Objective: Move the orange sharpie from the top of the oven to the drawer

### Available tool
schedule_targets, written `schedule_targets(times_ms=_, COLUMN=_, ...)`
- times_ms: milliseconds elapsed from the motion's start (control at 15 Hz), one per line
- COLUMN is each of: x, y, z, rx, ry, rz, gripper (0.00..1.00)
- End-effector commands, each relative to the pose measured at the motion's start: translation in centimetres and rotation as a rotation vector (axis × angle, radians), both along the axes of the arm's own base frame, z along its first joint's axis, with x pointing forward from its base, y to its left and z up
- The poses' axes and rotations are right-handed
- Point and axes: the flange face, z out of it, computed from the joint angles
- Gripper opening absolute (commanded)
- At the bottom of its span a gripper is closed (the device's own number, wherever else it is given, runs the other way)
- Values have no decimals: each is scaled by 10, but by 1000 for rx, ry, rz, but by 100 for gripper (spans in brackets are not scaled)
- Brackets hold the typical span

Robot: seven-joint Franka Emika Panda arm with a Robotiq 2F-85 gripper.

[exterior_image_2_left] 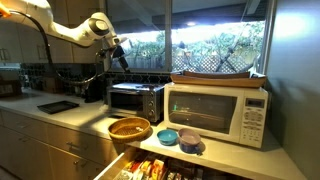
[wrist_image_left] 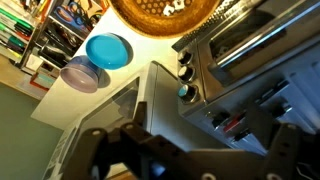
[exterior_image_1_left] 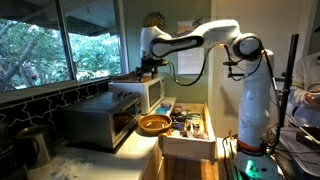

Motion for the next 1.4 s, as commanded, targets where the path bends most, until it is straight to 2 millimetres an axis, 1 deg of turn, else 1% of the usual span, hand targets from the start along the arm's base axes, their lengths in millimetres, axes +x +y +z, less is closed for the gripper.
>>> schedule_targets(times_ms=0, x=37, y=-5, z=8, rx=84, ry=-2, rz=-175, gripper=100)
schedule_targets(times_ms=67, x=18, y=-6, z=9, rx=37, ry=-13, rz=-93, gripper=100)
schedule_targets(times_ms=200, x=32, y=-7, z=9, rx=56, ry=-17, rz=-139, gripper=100)
schedule_targets(times_ms=333, x=39, y=-6, z=6, rx=62, ry=-18, rz=-150, gripper=100)
schedule_targets(times_ms=1333, x=39, y=-7, z=7, rx=57, ry=-19, rz=-153, gripper=100)
